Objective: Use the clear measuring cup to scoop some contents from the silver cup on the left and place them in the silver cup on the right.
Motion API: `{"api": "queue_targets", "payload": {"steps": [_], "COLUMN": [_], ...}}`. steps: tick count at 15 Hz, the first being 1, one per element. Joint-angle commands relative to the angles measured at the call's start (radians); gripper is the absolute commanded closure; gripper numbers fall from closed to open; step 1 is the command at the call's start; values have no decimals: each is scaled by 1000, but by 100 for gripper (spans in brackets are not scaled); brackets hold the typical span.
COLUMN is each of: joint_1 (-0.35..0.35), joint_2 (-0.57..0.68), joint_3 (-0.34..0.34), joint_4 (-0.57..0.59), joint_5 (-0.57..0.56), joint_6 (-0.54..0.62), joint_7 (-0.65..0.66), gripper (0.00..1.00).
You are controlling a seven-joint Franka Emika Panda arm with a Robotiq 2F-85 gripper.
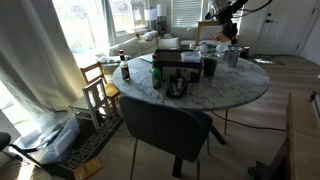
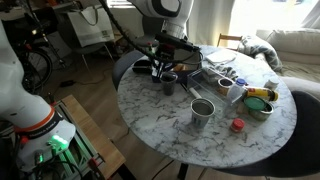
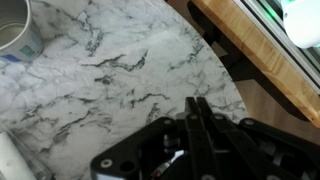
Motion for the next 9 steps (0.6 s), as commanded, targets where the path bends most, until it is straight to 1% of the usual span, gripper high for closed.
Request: {"api": "queue_targets", "payload": {"steps": [1, 9], "joint_1": [-31, -63], "joint_2": [110, 296], "joint_3": [10, 37], "joint_4": [138, 374], "joint_5": [53, 109], "joint_6": [-82, -253], "joint_7": [-23, -8], "gripper": [99, 99]}}
